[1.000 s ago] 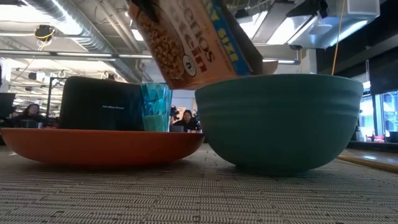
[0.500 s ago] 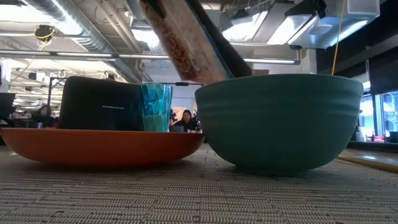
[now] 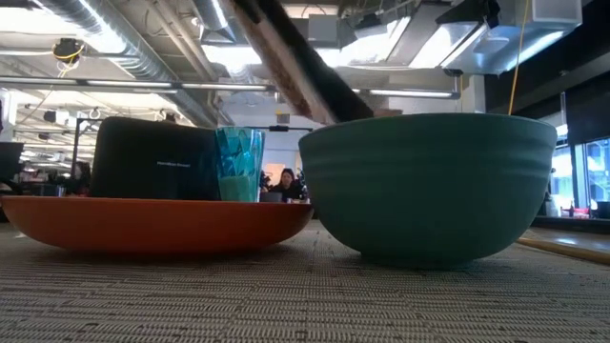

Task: Arrange a breakfast setting
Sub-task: Pour the cereal into the green bowl

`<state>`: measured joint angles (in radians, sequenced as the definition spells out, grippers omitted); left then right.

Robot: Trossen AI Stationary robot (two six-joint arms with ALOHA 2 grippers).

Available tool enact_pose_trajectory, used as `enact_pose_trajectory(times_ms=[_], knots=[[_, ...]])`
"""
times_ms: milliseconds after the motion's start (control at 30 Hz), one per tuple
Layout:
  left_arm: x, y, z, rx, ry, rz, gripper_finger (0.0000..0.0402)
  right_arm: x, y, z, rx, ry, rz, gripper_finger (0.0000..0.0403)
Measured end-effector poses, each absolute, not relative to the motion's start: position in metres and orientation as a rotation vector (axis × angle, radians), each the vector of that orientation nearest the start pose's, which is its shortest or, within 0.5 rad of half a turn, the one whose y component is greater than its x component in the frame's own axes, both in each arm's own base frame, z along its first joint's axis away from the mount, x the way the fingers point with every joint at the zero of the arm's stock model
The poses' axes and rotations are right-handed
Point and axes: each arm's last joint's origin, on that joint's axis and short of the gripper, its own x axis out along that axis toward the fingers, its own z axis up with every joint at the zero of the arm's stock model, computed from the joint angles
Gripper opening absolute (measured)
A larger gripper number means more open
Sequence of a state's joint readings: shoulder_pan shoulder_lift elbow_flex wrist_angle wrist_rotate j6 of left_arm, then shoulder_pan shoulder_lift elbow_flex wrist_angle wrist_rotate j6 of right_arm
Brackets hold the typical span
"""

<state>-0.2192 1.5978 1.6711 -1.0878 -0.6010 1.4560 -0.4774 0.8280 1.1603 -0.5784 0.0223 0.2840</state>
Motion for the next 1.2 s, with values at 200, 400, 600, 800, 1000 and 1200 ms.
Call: enact_pose_trajectory(times_ms=[200,400,600,800,1000,1200], knots=[[0.3141,-0.0532,0.3691,1.738,1.037,-0.402,0.0114,0.1307,-0.0678,0.4110,0.335,0.172,-0.513,0.0289],[0.3157,-0.0535,0.3702,1.769,1.020,-0.407,0.0114,0.1307,-0.0678,0.4110,0.335,0.172,-0.513,0.0289],[0.3165,-0.0533,0.3711,1.808,1.019,-0.406,0.0114,0.1308,-0.0677,0.4110,0.335,0.173,-0.508,0.0289],[0.3168,-0.0526,0.3715,1.820,1.032,-0.386,0.0114,0.1309,-0.0674,0.4110,0.334,0.175,-0.496,0.0289],[0.3188,-0.0527,0.3732,1.851,1.019,-0.369,0.0114,0.1309,-0.0675,0.4110,0.330,0.176,-0.497,0.0289],[0.3193,-0.0527,0.3737,1.863,1.018,-0.364,0.0114,0.1309,-0.0675,0.4110,0.314,0.180,-0.495,0.0289]])
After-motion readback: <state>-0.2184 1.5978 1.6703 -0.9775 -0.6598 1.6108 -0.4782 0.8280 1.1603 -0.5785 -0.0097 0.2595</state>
